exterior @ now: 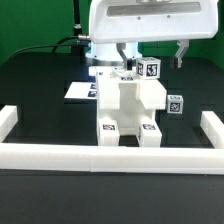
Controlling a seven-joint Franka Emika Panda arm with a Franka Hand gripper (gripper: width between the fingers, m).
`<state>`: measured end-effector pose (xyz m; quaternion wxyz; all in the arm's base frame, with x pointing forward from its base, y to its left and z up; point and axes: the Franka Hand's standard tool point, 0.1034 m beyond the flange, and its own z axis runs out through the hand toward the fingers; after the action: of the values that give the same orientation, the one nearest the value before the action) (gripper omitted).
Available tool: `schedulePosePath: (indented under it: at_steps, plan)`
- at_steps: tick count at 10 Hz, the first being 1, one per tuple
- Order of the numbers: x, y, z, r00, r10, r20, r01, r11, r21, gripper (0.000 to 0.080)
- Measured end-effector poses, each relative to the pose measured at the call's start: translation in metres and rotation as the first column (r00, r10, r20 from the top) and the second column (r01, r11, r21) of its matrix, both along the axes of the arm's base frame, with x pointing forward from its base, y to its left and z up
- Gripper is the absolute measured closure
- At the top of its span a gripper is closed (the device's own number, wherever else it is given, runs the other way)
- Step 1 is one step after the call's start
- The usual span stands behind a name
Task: Assemble chair
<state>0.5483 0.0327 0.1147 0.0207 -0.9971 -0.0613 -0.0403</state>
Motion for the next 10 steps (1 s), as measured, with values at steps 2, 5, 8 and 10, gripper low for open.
schedulePosePath:
  at_steps: [2, 5, 8, 10]
  plan:
    - [0.0034, -0.0027, 0.0014, 0.988, 0.156, 0.020, -0.156, 0.987, -0.027, 0.0151]
    - [0.0035, -0.0026, 0.0015, 1.000, 0.020, 0.017, -0.020, 1.000, -0.013, 0.0405]
    - [0.0038, -0.0021, 0.0017, 0.971, -0.238, 0.007, 0.238, 0.971, 0.012, 0.0515]
    - [0.0054, -0.0020, 0.0027, 0.868, -0.497, -0.011, 0.497, 0.867, 0.049, 0.0515]
